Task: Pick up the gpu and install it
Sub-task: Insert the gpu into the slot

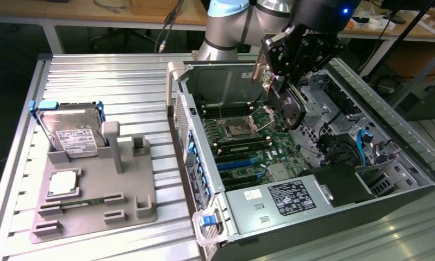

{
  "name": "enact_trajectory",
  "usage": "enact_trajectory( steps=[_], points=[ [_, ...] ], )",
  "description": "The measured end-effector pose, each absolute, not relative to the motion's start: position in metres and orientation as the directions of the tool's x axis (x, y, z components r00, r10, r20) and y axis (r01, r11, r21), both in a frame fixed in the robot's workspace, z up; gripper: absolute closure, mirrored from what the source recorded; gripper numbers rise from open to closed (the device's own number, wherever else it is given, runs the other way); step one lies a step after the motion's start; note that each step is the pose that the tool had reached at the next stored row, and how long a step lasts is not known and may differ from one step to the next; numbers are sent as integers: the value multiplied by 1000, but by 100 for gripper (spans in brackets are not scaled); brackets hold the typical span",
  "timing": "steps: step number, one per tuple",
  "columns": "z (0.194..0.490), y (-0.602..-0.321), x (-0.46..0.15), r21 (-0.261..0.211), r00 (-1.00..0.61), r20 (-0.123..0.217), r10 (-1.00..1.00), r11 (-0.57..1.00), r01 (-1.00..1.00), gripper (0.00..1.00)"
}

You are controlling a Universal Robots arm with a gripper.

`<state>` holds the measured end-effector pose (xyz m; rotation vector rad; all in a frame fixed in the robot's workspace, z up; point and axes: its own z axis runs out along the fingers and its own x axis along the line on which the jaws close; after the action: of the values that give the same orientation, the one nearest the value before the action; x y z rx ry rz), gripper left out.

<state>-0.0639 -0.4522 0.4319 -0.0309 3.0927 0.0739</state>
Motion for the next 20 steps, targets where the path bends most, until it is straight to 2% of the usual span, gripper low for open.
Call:
enact_trajectory(
  steps=[20],
  points=[
    [432, -452, -64, 47, -997, -48, -61, 997, -63, 73]
  ],
)
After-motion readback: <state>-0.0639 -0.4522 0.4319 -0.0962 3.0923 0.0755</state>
